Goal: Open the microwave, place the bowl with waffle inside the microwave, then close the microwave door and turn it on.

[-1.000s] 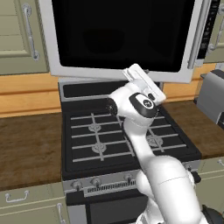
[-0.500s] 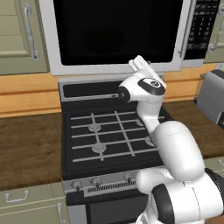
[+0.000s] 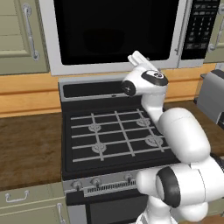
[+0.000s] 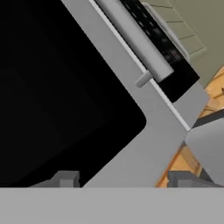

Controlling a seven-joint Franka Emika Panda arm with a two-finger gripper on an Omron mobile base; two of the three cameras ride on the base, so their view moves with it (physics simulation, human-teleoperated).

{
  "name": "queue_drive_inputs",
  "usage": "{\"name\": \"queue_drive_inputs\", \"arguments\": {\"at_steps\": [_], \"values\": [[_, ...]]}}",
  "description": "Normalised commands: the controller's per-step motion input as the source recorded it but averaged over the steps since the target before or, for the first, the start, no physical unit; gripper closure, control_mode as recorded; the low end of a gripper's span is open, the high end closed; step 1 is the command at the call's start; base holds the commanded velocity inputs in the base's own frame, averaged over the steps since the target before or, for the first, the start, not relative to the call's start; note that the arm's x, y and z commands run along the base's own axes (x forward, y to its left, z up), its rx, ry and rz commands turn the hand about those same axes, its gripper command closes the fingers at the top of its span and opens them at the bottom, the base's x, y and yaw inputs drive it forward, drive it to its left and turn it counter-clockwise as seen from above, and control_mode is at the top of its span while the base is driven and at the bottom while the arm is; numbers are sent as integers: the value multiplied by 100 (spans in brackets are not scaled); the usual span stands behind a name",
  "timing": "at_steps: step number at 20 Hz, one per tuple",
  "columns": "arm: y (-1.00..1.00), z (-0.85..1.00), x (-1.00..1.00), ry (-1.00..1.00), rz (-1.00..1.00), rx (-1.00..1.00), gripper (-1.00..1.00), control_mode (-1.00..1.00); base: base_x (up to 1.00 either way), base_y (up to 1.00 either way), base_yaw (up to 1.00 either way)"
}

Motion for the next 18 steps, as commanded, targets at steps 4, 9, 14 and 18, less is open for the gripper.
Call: {"name": "queue_drive_inputs", "arguments": {"at_steps": [4, 9, 14, 18], "values": [[0, -1, 20, 0, 5, 0, -100, -100, 0, 0, 0], [-23, 9, -89, -1, 10, 2, -100, -100, 0, 0, 0], [-90, 56, -87, 5, 20, 16, -100, -100, 0, 0, 0], [-96, 92, -68, 14, 26, 47, -100, -100, 0, 0, 0]]}}
